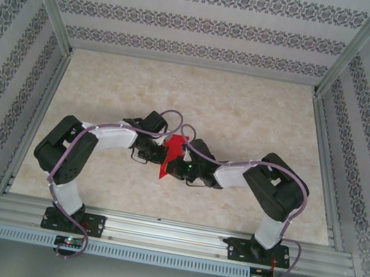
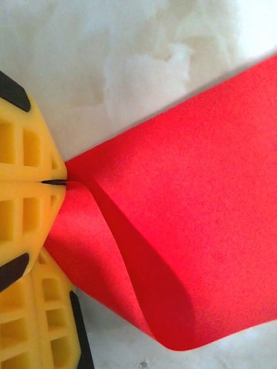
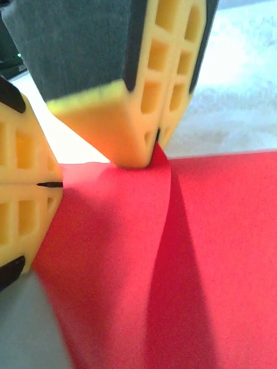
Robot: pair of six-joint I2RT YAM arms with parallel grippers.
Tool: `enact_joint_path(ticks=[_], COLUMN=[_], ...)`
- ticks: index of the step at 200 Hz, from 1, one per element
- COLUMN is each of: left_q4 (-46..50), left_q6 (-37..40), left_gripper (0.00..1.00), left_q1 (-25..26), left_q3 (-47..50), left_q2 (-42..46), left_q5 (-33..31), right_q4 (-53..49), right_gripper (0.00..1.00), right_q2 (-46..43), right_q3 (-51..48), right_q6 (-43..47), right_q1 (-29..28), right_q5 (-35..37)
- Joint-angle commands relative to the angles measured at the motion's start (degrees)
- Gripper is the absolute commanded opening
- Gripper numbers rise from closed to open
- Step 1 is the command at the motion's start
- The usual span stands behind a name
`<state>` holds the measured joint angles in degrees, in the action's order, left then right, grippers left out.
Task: Fold a paper plane with a square sheet of paper (pick it up from the middle)
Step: Third fold the triangle at the center of the table.
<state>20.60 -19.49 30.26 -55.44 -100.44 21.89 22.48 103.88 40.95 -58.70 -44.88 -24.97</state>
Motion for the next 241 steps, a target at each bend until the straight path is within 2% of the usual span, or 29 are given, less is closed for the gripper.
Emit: enact_joint_path(ticks=[1,28,75,115,181,241], left_q4=[2.4,2.6,2.8,2.7,3.0,3.1], left_q6=[0.5,0.5,0.6,0.7,0.7,0.6], left_gripper=[0.02,0.03,0.03,0.03,0.03,0.03], left_q1=[-0.3,-0.2,-0.3,-0.3,-0.3,-0.2], left_q3=[0.1,0.0,-0.1,-0.1,-0.4,-0.5], left_q2=[-1.7,-1.9,-1.9,-2.0,-2.3,-2.4], left_q5=[-0.8,-0.9,-0.8,-0.7,-0.8,-0.8], right_q4=[-6.6,-6.0,-6.0,-4.4,-7.3,-5.6], right_gripper=[0.03,0.04,0.06,0.06,0.05,0.06], right_q2=[0.7,1.1,-6.5,-3.4,1.2,-5.6], right_q3=[-1.8,-0.5,2.1,2.6,1.5,2.7], right_q6=[0.0,0.5,3.5,4.1,3.0,5.7], right_q1=[-1.1,-0.9,1.8,4.2,5.0,8.0], right_q5=[4.7,2.9,-0.2,-1.8,1.7,-2.7])
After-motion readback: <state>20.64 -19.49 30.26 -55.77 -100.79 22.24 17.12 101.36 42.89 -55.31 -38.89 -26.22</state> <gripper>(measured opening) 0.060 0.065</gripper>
